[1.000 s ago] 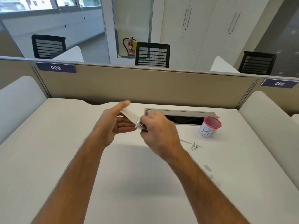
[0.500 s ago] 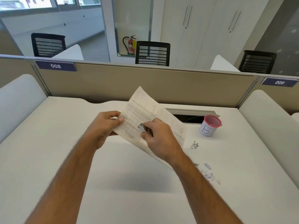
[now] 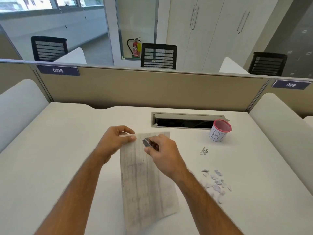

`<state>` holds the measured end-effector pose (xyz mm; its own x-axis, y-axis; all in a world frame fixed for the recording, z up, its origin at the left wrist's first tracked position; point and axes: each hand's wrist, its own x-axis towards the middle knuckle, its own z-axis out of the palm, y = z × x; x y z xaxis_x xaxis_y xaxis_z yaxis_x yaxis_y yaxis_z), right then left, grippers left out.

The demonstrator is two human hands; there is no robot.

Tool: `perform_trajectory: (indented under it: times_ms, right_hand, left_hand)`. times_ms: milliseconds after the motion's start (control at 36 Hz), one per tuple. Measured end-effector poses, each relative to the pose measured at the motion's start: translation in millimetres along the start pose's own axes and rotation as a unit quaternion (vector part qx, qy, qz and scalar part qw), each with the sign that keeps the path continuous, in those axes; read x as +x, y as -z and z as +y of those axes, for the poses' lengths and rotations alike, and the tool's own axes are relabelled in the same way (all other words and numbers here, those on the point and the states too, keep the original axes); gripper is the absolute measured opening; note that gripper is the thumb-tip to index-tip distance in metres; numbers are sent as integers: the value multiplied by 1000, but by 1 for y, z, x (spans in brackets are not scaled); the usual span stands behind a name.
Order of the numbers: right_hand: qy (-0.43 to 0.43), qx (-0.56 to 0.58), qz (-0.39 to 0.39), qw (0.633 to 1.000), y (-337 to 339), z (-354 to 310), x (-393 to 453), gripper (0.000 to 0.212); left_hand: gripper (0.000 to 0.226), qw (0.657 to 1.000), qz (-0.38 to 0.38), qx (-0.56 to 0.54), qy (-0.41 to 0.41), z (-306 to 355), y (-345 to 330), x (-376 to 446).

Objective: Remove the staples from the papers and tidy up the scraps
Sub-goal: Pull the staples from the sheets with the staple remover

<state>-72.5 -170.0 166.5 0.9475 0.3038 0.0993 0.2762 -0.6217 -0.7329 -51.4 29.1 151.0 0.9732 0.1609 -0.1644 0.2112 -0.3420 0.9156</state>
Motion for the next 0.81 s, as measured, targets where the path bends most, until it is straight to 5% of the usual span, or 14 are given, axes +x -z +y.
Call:
perform_trajectory:
  times_ms: [222, 417, 556, 806]
  right_hand:
    - [-55, 51, 29, 997, -53, 21, -4, 16]
    - [-72, 94, 85, 989, -69, 31, -6, 9]
    - [-63, 94, 100, 989, -70, 36, -5, 11]
    - [-53, 58, 124, 989, -70, 39, 5, 16]
  left_hand:
    - [34, 978, 53, -184, 80, -29, -34, 4]
    - [43, 951, 4, -285, 117, -45, -42, 7]
    - [32, 959, -54, -252, 116, -43, -41, 8]
    - [23, 970, -38, -220, 98, -34, -49, 10]
